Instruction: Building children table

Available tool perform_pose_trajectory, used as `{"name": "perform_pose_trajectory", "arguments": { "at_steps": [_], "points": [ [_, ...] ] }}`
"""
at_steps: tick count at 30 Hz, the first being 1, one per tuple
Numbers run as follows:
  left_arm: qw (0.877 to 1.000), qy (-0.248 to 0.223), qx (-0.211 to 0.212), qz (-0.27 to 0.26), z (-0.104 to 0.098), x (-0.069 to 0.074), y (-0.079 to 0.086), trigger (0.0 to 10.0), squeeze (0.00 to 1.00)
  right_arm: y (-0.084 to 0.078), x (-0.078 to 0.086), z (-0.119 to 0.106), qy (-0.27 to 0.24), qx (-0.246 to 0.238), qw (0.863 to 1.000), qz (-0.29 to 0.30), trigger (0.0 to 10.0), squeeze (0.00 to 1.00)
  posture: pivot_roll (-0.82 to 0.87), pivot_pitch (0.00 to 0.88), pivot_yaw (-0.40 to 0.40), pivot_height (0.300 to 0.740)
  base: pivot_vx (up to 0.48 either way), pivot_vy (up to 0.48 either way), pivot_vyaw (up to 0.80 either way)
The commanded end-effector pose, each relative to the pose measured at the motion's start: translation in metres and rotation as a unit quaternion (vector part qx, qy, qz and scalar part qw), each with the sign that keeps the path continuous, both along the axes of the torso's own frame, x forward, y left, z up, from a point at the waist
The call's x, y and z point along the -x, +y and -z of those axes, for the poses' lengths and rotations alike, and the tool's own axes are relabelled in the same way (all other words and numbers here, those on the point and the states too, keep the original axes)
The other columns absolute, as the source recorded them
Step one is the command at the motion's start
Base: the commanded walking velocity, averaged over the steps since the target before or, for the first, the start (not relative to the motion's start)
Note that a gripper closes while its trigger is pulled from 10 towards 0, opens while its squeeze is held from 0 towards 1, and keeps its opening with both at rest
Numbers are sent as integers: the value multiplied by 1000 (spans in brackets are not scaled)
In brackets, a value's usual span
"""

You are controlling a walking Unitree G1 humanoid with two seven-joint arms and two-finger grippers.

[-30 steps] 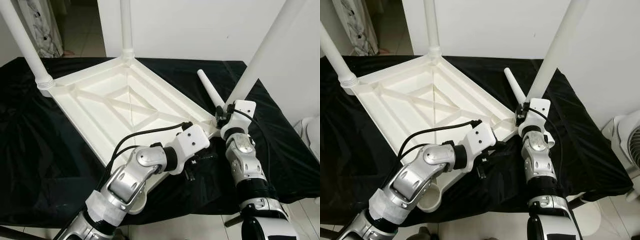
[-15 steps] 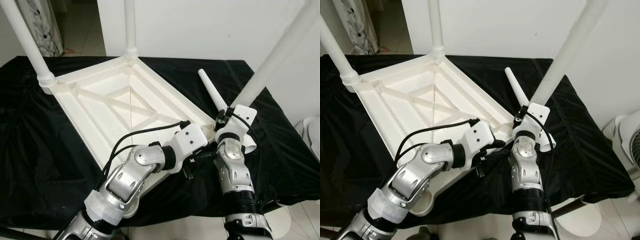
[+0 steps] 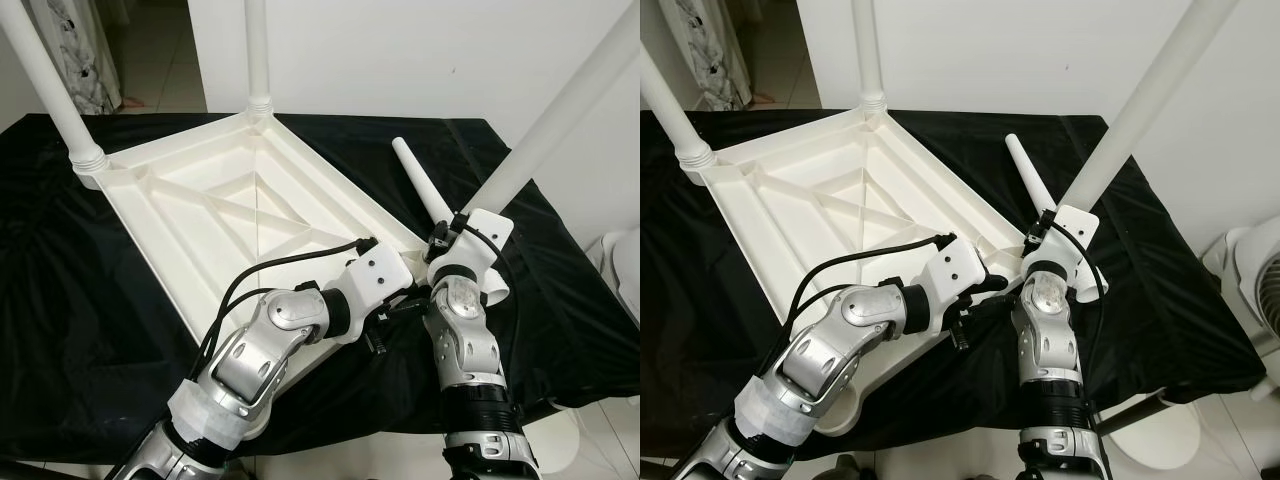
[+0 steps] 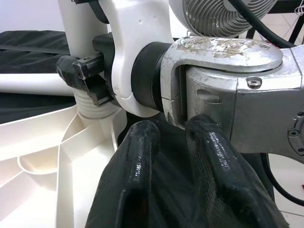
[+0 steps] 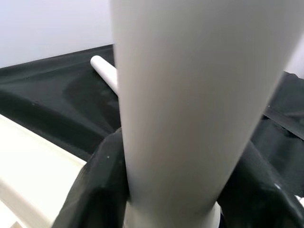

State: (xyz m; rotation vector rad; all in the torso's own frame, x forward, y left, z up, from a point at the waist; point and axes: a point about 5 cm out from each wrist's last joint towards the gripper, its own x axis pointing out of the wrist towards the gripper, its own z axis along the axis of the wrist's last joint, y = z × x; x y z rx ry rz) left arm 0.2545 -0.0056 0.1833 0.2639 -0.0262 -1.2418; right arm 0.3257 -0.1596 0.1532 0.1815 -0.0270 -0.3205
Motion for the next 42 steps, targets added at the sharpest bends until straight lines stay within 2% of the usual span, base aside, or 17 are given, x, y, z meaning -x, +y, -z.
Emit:
{"name": "perform_pose_trajectory", "arguments": {
  "at_steps": [1, 4, 7, 10, 15, 16, 17, 19, 20, 27, 36, 37, 40, 41, 42],
  "points": [
    [1000, 0, -5, -5, 2, 0, -3, 10000, 0, 5, 0, 18, 38, -20, 999, -25, 10000, 1000, 47, 46, -27, 740, 0, 0, 0],
    [1000, 0, -5, -4, 2, 1, -4, 10000, 0, -6, -8, 3, -4, -16, 999, -48, 10000, 1000, 47, 45, -26, 740, 0, 0, 0],
    [1000, 0, -5, -4, 2, 1, -4, 10000, 0, -11, -11, -1, -6, -5, 998, -64, 10000, 1000, 48, 44, -26, 740, 0, 0, 0],
    [1000, 0, -5, -4, 2, 1, -4, 10000, 0, -11, -15, -3, -4, 8, 994, -105, 10000, 1000, 50, 43, -27, 740, 0, 0, 0],
    [1000, 0, -5, -5, 2, 1, -4, 10000, 0, -11, -16, -3, -3, 12, 993, -118, 10000, 1000, 50, 43, -28, 740, 0, 0, 0],
    [1000, 0, -5, -5, 1, 1, -4, 10000, 0, -14, -17, -4, -1, 30, 991, -131, 10000, 0, 52, 43, -29, 740, 0, 0, 0],
    [1000, -1, -4, -5, 1, 1, -4, 10000, 0, -15, -17, -8, -18, 47, 987, -151, 10000, 0, 51, 42, -30, 740, 0, 0, 0],
    [1000, -1, -4, -5, 1, 1, -4, 10000, 0, -15, -17, -8, -18, 47, 987, -151, 10000, 0, 51, 42, -30, 740, 0, 0, 0],
    [1000, -1, -4, -6, 1, 1, -4, 10000, 0, -18, -18, -10, -20, 57, 985, -163, 0, 0, 51, 42, -30, 740, 0, 0, 0],
    [1000, -3, -5, -7, 1, 0, -3, 10000, 0, -26, -23, -13, -25, 73, 982, -175, 0, 0, 53, 38, -31, 740, 0, 0, 0],
    [1000, -6, -2, -14, 0, -2, -4, 10000, 0, -27, -25, -11, -19, 77, 979, -190, 0, 0, 54, 29, -33, 740, 0, 0, 0],
    [1000, 2, 4, -18, 0, -3, -3, 10000, 0, -27, -25, -9, -15, 77, 978, -191, 10000, 0, 53, 27, -31, 740, 0, 0, 0],
    [1000, 14, 13, -16, -1, -4, -3, 10000, 0, -27, -26, -8, -12, 75, 979, -191, 10000, 0, 53, 26, -32, 740, 0, 0, 0],
    [999, 27, 27, -16, -3, -5, -2, 10000, 1000, -27, -26, -7, -10, 75, 979, -192, 10000, 0, 54, 25, -32, 740, 0, 0, 0],
    [999, 27, 27, -16, -3, -5, -2, 10000, 1000, -27, -26, -7, -10, 75, 979, -192, 10000, 0, 54, 25, -32, 740, 0, 0, 0]
  ]
}}
